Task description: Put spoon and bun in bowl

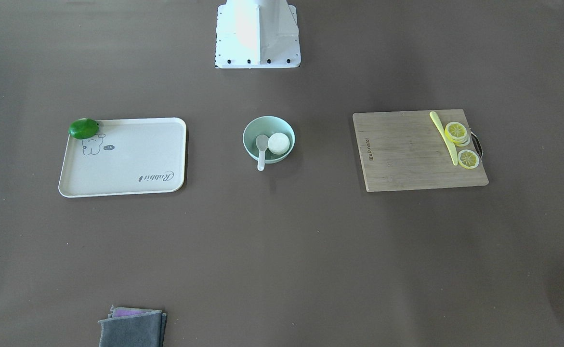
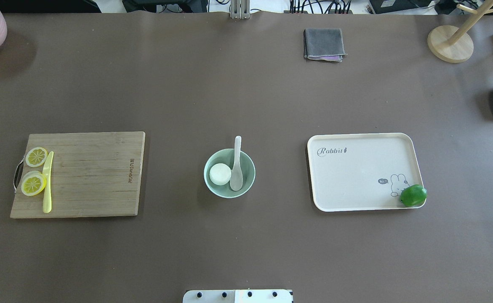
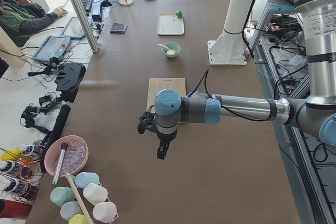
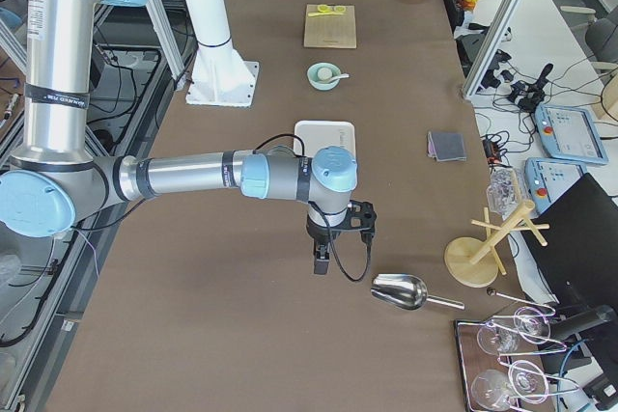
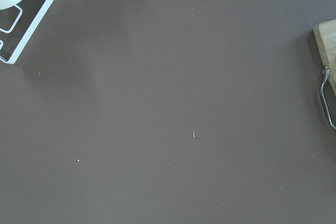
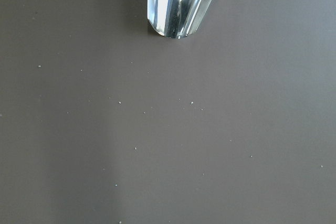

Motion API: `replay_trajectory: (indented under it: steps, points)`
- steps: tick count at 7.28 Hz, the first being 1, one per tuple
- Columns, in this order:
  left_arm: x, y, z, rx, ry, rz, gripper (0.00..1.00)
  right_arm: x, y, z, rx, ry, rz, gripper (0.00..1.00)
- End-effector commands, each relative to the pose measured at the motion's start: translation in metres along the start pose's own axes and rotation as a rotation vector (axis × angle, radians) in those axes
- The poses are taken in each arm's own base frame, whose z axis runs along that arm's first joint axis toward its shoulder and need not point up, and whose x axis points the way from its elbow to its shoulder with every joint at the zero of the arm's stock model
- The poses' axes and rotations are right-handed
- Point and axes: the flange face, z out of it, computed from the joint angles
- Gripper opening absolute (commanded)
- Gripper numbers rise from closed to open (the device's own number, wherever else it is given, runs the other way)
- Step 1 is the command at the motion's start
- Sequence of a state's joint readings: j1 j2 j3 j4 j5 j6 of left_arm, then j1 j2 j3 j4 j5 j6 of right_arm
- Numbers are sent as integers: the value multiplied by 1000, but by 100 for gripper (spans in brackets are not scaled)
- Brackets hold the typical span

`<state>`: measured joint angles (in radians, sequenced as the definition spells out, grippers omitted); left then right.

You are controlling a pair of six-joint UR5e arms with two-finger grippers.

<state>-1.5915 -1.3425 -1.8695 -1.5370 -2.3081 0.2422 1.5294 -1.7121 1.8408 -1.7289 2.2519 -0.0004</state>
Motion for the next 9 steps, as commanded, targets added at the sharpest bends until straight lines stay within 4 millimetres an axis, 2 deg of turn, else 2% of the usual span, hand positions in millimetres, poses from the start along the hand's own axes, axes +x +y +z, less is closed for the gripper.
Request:
replay_trajectory:
  steps: [1,9]
  points:
    - [0,0,0,0,1,1,98,0,0,0,0,0,0,100]
    - [0,0,0,0,1,1,98,-10,-2,5,-12,-1,-22,100]
